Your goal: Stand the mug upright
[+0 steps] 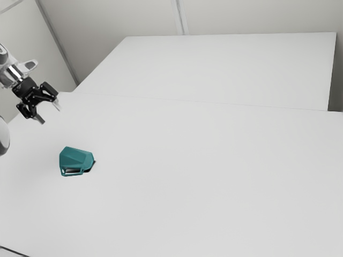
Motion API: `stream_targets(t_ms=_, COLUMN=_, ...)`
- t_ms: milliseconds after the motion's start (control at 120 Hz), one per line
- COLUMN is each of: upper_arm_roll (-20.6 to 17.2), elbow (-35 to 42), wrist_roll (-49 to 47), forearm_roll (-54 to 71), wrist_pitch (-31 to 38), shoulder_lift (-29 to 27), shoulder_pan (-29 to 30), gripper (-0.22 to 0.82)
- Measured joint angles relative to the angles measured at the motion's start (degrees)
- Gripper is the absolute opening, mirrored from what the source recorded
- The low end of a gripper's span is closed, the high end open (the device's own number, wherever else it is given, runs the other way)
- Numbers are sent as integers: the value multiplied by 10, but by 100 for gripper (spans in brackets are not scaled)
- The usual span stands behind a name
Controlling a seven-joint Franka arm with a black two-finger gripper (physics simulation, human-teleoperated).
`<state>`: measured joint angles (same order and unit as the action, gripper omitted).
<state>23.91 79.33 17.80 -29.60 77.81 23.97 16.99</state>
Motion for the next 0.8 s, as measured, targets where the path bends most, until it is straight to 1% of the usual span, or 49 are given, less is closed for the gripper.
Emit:
stream_targets(t_ms=325, upper_arm_roll=-4, elbow=5, wrist_roll=42, forearm_roll=-33, wrist_pitch=-4, shoulder_lift=61, shoulder_pan=30, gripper=60)
stream_targets(t_ms=692, upper_arm_roll=-8, elbow=18, wrist_roll=88, forearm_roll=-61, wrist_pitch=-4, shoulder_lift=100, shoulder_pan=60, gripper=60)
stream_targets(t_ms=800, upper_arm_roll=-18, elbow=23, wrist_roll=104, forearm_roll=-71, wrist_pitch=-4, shoulder_lift=109, shoulder_pan=79, gripper=60)
